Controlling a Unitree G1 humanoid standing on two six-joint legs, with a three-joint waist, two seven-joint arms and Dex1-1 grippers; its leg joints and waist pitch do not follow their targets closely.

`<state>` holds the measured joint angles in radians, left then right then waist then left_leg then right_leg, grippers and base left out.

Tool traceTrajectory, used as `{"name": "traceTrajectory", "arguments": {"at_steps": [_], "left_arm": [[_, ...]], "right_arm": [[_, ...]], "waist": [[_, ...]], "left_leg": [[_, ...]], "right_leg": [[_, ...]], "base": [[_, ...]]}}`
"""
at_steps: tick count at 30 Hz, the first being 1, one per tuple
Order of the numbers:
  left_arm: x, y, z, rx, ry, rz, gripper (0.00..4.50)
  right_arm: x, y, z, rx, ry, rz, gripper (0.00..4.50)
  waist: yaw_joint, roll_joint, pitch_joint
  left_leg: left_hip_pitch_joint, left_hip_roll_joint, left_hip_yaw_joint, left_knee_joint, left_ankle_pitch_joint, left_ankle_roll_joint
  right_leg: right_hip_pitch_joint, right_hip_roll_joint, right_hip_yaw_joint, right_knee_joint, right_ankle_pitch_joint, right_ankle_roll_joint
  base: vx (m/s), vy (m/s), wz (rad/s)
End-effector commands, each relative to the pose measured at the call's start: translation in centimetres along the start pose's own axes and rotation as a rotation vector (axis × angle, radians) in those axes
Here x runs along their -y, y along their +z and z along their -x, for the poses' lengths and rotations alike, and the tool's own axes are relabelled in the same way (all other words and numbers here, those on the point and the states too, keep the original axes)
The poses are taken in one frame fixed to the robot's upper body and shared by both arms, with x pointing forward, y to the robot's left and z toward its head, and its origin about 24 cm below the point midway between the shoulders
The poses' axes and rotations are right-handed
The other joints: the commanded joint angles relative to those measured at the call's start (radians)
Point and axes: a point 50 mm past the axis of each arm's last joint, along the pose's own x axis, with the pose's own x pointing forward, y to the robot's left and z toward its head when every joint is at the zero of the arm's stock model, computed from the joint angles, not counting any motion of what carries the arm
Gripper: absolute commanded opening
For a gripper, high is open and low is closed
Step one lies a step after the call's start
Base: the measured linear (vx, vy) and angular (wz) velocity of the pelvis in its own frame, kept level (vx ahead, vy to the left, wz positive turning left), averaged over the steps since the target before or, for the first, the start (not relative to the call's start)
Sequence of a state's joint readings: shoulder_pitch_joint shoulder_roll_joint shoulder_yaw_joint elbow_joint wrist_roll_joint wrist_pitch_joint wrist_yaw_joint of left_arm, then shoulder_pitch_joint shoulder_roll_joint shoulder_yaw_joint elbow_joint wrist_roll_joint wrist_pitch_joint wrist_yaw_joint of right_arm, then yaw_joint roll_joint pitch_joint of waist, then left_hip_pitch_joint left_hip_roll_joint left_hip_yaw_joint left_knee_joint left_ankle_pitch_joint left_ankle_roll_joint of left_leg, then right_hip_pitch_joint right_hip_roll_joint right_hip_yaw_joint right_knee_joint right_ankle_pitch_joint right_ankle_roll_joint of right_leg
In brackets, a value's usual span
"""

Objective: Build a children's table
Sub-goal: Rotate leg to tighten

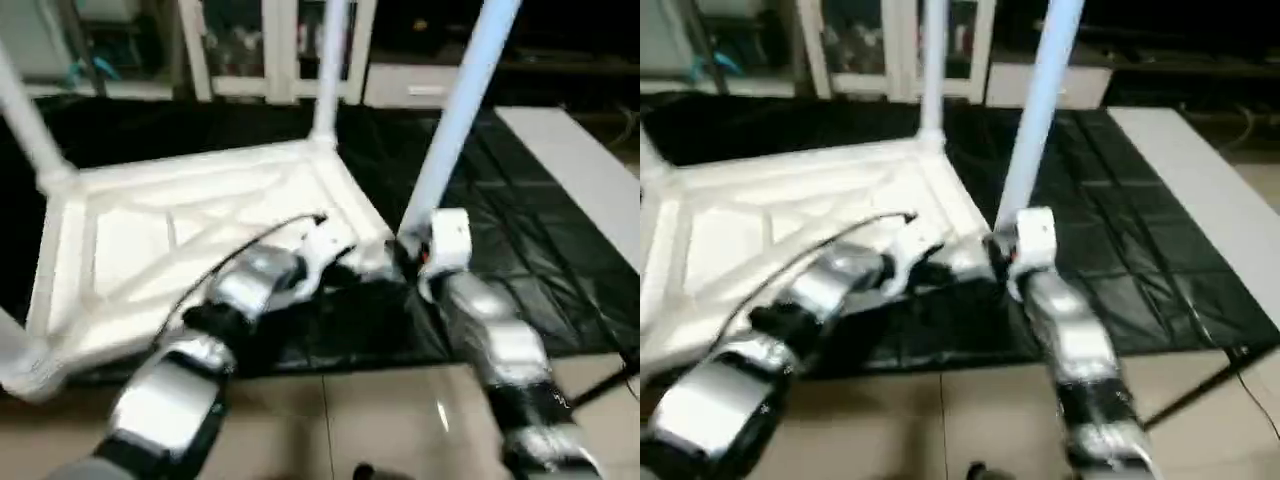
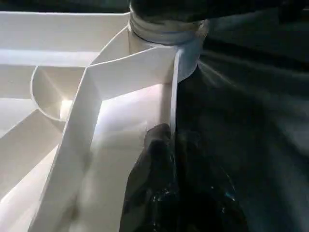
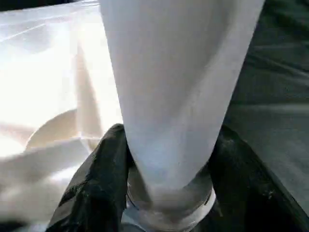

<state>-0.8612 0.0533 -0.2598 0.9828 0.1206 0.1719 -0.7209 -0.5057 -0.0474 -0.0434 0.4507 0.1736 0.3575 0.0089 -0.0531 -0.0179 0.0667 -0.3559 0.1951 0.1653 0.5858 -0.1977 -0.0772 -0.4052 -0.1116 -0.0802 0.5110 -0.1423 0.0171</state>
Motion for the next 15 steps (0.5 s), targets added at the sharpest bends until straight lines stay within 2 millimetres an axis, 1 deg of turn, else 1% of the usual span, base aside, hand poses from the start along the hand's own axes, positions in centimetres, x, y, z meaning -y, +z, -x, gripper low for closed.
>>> {"name": "traceTrajectory", "arguments": {"at_steps": [1,3,4,5,6,7,9,10,11,12,13,14,15], "left_arm": [[-1.1,0.2,0.0,0.008,0.166,0.04,0.0],[-1.1,0.3,0.0,0.009,0.175,0.039,0.0],[-1.1,0.3,-0.1,0.008,0.179,0.04,0.0],[-1.1,0.2,-0.1,0.007,0.182,0.034,0.0],[-1.1,0.2,-0.1,0.007,0.182,0.034,0.0],[-1.3,0.1,0.0,0.005,0.186,0.029,0.0],[-1.4,-0.1,0.2,0.0,0.185,0.015,0.0],[-1.4,-0.3,0.3,-0.003,0.174,0.011,0.0],[-1.4,-0.4,0.3,-0.005,0.166,0.009,0.0],[-1.4,-0.4,0.3,-0.003,0.158,0.002,0.0],[-1.4,-0.6,0.4,-0.005,0.136,-0.009,0.0],[-1.4,-0.6,0.5,-0.005,0.132,-0.011,0.0],[-1.4,-0.7,0.5,-0.004,0.123,-0.015,0.0]], "right_arm": [[0.4,-3.4,-0.4,-0.142,-0.143,-0.105,2.02],[0.3,-3.3,-0.6,-0.136,-0.16,-0.119,2.02],[0.2,-2.9,-0.9,-0.108,-0.169,-0.135,2.02],[0.1,-2.8,-1.1,-0.097,-0.152,-0.152,2.02],[0.1,-2.8,-1.1,-0.097,-0.152,-0.152,2.02],[-0.3,-2.4,-1.2,-0.074,-0.101,-0.159,2.02],[-0.5,-1.8,-1.3,-0.041,-0.032,-0.112,2.02],[-0.6,-1.5,-1.2,-0.017,0.014,-0.1,2.02],[-0.7,-1.3,-1.1,-0.003,0.04,-0.094,2.02],[-0.5,-1.1,-1.0,0.016,0.054,-0.093,2.58],[-0.2,-0.6,-0.7,0.046,0.081,-0.07,2.72],[-0.2,-0.6,-0.6,0.05,0.085,-0.064,2.72],[-0.1,-0.4,-0.5,0.057,0.095,-0.053,2.78]], "waist": [[-0.019,0.002,-0.04],[-0.022,0.01,-0.038],[-0.031,0.008,-0.036],[-0.033,0.005,-0.036],[-0.036,0.004,-0.037],[-0.037,0.0,-0.038],[-0.035,0.001,-0.039],[-0.031,0.0,-0.04],[-0.03,-0.001,-0.041],[-0.027,-0.002,-0.041],[-0.024,-0.005,-0.041],[-0.018,-0.007,-0.042],[-0.018,-0.007,-0.042]], "left_leg": [[0.021,0.014,-0.021,-0.093,-0.58,0.006],[0.017,0.017,-0.025,-0.098,-0.586,0.006],[0.014,0.017,-0.026,-0.101,-0.613,0.003],[0.017,0.016,-0.025,-0.1,-0.617,0.003],[0.019,0.013,-0.024,-0.097,-0.61,0.007],[0.012,0.014,-0.024,-0.098,-0.596,0.012],[0.008,0.015,-0.024,-0.099,-0.579,0.013],[0.004,0.016,-0.021,-0.099,-0.554,0.017],[0.003,0.017,-0.02,-0.099,-0.545,0.018],[0.002,0.017,-0.017,-0.098,-0.529,0.023],[0.001,0.016,-0.013,-0.098,-0.513,0.029],[0.001,0.016,-0.01,-0.096,-0.499,0.04],[0.001,0.016,-0.01,-0.096,-0.499,0.04]], "right_leg": [[0.023,-0.021,-0.019,-0.084,-0.603,-0.094],[0.03,-0.025,-0.026,-0.082,-0.583,-0.095],[0.029,-0.027,-0.03,-0.081,-0.567,-0.096],[0.027,-0.028,-0.03,-0.084,-0.569,-0.097],[0.025,-0.032,-0.029,-0.084,-0.573,-0.102],[0.028,-0.035,-0.026,-0.081,-0.573,-0.107],[0.031,-0.038,-0.023,-0.078,-0.567,-0.111],[0.03,-0.039,-0.016,-0.072,-0.541,-0.127],[0.03,-0.039,-0.014,-0.07,-0.53,-0.134],[0.028,-0.039,-0.008,-0.067,-0.511,-0.147],[0.026,-0.038,-0.004,-0.065,-0.503,-0.157],[0.027,-0.037,0.0,-0.062,-0.498,-0.159],[0.027,-0.037,0.0,-0.062,-0.498,-0.159]], "base": [[0.0,0.0,0.0],[0.0,0.0,0.0],[0.0,0.0,0.0],[0.0,0.0,0.0],[0.0,0.0,0.0],[0.0,0.0,0.0],[0.0,0.0,0.0],[0.0,0.0,0.0],[0.0,0.0,0.0],[0.0,0.0,0.0],[0.0,0.0,0.0],[0.0,0.0,0.0],[0.0,0.0,0.0]]}}
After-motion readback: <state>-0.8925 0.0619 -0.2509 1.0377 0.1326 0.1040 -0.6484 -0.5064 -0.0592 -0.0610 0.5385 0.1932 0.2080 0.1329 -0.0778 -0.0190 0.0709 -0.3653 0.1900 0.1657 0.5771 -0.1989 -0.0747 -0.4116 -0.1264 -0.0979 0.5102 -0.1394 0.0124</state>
